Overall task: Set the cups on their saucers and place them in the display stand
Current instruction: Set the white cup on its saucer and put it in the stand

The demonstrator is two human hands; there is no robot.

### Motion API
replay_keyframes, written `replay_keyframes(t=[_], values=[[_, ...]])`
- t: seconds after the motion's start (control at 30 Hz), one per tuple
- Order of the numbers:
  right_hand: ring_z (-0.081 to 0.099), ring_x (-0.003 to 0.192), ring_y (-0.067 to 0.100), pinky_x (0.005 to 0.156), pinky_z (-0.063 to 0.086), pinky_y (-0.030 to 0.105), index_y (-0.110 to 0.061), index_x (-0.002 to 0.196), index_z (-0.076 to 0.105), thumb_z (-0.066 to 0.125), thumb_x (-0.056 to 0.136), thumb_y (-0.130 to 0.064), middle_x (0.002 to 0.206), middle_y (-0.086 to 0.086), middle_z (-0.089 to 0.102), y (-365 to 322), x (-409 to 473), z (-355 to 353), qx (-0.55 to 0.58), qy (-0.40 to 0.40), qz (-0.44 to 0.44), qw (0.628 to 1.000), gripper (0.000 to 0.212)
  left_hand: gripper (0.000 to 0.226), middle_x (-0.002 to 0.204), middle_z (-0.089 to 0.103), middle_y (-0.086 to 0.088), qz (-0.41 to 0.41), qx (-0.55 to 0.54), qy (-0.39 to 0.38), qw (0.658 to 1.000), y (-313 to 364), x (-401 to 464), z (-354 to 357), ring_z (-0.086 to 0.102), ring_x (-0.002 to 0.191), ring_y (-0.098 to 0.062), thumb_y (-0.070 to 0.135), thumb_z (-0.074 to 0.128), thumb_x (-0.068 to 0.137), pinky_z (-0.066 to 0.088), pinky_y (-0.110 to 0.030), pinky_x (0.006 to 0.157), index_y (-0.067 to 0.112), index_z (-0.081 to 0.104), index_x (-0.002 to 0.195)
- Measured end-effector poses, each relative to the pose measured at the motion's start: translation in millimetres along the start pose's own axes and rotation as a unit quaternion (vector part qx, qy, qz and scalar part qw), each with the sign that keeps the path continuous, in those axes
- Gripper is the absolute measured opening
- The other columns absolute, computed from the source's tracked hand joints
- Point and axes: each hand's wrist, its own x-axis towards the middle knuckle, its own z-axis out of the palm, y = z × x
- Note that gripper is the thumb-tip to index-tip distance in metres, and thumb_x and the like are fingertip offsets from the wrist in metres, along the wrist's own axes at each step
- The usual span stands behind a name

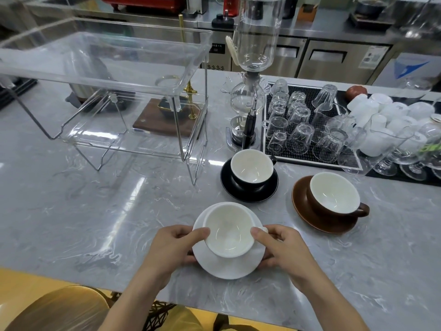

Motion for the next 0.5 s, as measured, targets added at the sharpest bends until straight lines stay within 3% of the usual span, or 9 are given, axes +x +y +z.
replay_keyframes(t=[0.2,0.5], values=[[0.075,0.073,0.028,0.061,0.063,0.041,-0.014,0.097,0.071,0.075,0.083,-0.028,0.092,0.014,0.074,-2,-5,6,-0.014,0.015,-0.017,1.0,0.02,0.022,0.084,0.08,-0.015,0.015,0.009,0.019,1.0,-1,-3,-5,0.078,0.074,-0.028,0.017,0.081,0.08,0.064,-0.038,0.064,0.002,0.076,0.096],[0.075,0.075,0.021,0.056,0.061,0.031,-0.021,0.097,0.069,0.074,0.084,-0.029,0.095,0.011,0.072,-21,-17,38,-0.037,-0.018,-0.049,0.998,0.016,0.022,0.083,0.08,-0.012,0.046,-0.034,0.046,0.997,0,-23,-44,0.078,0.073,-0.024,0.013,0.081,0.08,0.063,-0.037,0.062,0.002,0.077,0.098]])
